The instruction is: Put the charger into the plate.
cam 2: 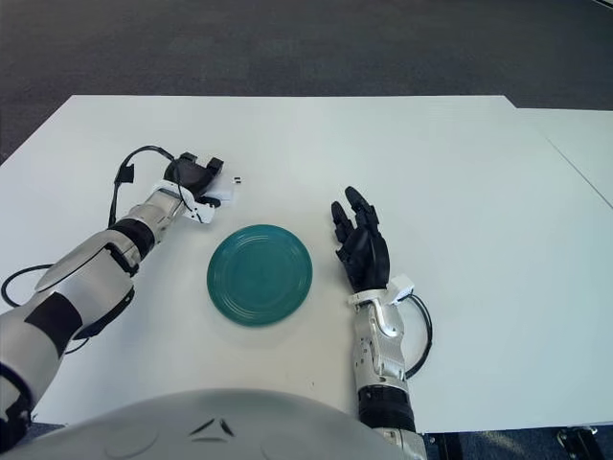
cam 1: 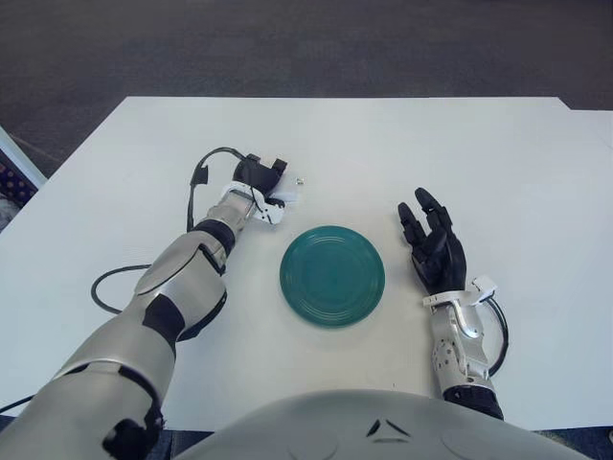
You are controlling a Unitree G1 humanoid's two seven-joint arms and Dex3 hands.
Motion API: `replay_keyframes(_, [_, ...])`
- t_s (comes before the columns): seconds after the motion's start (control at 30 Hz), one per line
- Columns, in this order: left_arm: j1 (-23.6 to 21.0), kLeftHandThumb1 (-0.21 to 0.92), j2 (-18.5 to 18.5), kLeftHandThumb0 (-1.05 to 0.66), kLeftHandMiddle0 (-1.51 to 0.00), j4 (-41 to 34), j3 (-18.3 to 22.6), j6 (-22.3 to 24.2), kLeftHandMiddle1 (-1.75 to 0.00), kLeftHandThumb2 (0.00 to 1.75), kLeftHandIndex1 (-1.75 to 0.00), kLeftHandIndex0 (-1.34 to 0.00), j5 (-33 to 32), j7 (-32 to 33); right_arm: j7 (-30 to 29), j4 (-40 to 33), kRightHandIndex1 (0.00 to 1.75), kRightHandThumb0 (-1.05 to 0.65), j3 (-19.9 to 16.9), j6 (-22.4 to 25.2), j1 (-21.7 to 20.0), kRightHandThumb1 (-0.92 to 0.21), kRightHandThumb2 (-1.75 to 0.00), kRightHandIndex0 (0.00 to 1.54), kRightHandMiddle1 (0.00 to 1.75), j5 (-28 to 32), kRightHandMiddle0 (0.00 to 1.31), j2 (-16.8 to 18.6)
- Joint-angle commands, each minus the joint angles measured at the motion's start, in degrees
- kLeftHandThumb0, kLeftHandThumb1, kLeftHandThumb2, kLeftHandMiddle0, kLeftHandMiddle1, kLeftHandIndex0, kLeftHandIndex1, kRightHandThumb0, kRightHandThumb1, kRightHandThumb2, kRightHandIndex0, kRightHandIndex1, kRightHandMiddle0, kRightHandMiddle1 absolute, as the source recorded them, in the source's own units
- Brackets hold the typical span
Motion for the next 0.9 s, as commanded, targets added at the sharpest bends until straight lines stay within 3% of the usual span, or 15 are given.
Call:
replay_keyframes(0.0, [3.4,0.50,-0.1,-0.42,-0.77,1.4,-0.1,-1.0,-1.75,1.06,-1.73,-0.48,0.0,-0.1,-0.4,1.1,0.00,-0.91,-0.1,3.0,2.4,-0.92,-0.92,0.15,0.47,1.1,0.00,0.4])
replay_keyframes(0.53, [2.9,0.42,0.2,-0.44,-1.01,0.9,2.2,-3.6,-1.75,1.18,-1.75,-0.52,-1.8,4.4,0.1,2.1,0.00,-0.94,-0.6,4.8,1.4,-0.92,-0.90,0.13,0.43,1.0,0.00,0.3])
replay_keyframes(0.87, [-0.5,0.43,0.9,-0.43,-1.04,-5.8,11.9,-4.5,-1.75,1.17,-1.75,-0.52,-10.8,2.9,-0.2,1.8,0.00,-0.94,-0.5,5.2,1.6,-0.92,-0.87,0.13,0.41,0.8,0.00,0.4])
